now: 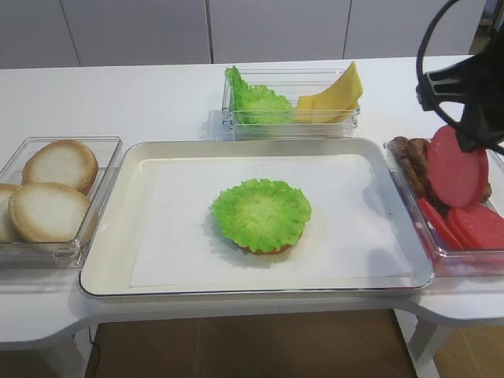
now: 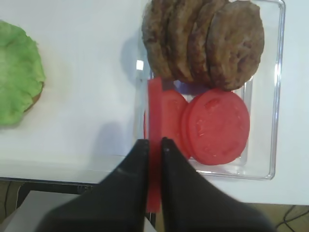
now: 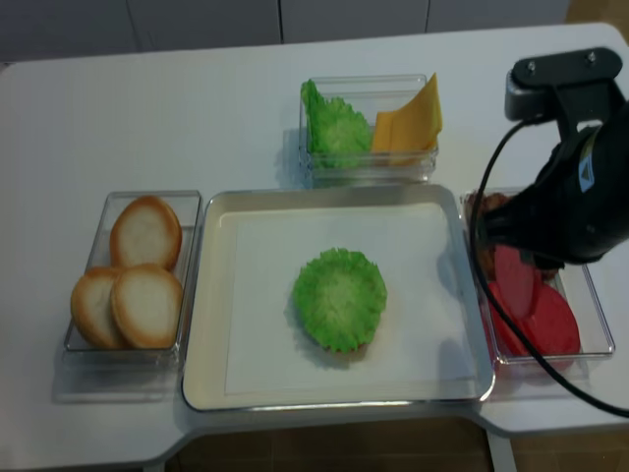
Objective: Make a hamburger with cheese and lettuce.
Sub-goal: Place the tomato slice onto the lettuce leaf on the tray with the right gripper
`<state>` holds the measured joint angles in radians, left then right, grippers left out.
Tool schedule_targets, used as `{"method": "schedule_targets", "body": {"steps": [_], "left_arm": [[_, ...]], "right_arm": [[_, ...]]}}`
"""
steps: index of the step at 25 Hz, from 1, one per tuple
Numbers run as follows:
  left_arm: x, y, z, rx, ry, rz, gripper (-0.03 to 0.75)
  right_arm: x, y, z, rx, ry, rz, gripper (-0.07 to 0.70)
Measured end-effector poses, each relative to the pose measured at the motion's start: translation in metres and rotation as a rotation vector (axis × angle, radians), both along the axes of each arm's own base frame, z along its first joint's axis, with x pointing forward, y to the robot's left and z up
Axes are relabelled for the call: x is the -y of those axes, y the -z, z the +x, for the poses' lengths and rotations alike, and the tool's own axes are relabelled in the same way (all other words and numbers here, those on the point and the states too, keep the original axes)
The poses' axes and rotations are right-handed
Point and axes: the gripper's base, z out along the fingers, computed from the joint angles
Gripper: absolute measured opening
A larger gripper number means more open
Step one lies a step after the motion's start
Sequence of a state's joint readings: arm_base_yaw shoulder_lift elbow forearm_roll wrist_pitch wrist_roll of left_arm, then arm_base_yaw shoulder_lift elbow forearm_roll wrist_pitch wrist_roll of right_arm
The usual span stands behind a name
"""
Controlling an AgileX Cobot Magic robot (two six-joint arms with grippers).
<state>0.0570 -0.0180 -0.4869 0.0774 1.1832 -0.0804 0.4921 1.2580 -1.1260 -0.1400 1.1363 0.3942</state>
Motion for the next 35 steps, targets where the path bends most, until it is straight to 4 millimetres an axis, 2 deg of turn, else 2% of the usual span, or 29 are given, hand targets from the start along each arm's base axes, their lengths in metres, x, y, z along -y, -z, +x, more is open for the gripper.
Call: {"method": "schedule_targets", "body": {"steps": [4,7,10,13,20,24,28,35], "left_arm": [[0.000,0.000,0.000,0.000,0.000,0.000,0.427],[0.000,0.000,0.000,0.000,0.000,0.000,0.427],[0.000,0.000,0.000,0.000,0.000,0.000,0.427],[0.000,0.000,0.000,0.000,0.000,0.000,0.427],[0.000,0.000,0.000,0.000,0.000,0.000,0.427],[0.000,0.000,0.000,0.000,0.000,0.000,0.427],[0.000,0.000,0.000,0.000,0.000,0.000,0.427],[0.000,0.000,0.000,0.000,0.000,0.000,0.427]], "right_arm": [[-0.001,-0.007,-0.001,0.012,-0.018,0.016,0.039],[-0.006,-0.023,0.000,0.057,-0.042,0.038,0.039],[-0.020,-0.037,-0.002,0.118,-0.109,0.018,0.039],[-0.041,-0.036,0.001,0.139,-0.169,-0.041,0.039],[-0.102,-0.020,0.010,0.137,-0.315,-0.138,0.038],[-0.130,-0.006,0.021,0.132,-0.372,-0.195,0.038],[-0.152,0.016,0.031,0.118,-0.433,-0.281,0.038],[-0.167,0.052,0.043,0.065,-0.490,-0.410,0.038]]}}
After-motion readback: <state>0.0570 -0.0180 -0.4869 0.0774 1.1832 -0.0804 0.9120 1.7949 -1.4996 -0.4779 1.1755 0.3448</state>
